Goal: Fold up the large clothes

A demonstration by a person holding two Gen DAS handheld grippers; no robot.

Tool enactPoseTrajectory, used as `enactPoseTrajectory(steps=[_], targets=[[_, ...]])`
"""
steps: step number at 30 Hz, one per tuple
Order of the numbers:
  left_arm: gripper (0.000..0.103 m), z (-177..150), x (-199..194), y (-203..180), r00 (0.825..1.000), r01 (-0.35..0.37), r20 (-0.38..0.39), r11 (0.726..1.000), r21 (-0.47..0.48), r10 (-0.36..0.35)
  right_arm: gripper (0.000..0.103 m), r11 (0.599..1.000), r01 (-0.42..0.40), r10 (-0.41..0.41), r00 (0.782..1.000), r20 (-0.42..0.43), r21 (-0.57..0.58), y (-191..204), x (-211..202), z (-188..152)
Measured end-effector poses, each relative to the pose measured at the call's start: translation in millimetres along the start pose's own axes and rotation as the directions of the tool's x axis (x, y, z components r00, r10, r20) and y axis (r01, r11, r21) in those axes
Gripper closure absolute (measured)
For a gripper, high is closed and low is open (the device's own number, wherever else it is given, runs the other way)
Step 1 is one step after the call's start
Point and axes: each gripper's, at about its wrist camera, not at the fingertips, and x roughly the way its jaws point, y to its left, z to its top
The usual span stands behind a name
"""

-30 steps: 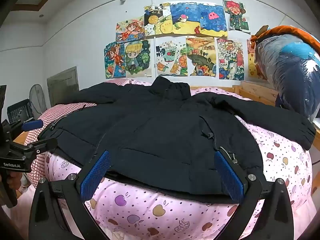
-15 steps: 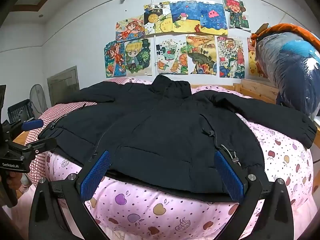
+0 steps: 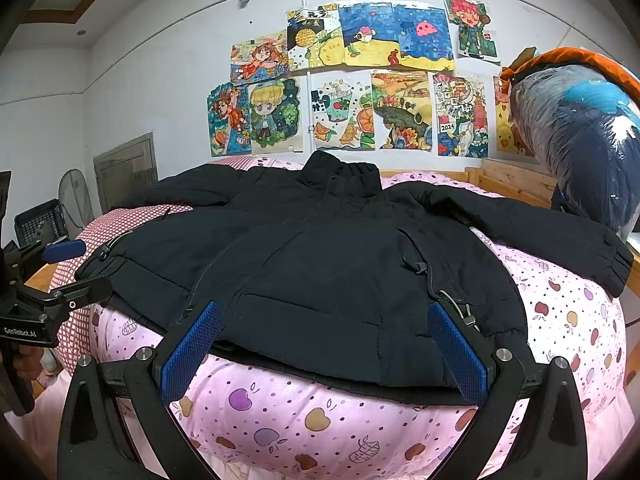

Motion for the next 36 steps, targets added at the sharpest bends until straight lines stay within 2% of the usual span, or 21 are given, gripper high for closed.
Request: enactPoseTrajectory(steps=[36], targets=[[0.0, 1.1, -2.3, 1.0, 1.0, 0.0, 0.003, 1.0, 0.003, 0.0, 0.001, 1.0, -0.004, 0.004, 1.0, -0.001, -0.009, 7.3, 1.2, 1.2]])
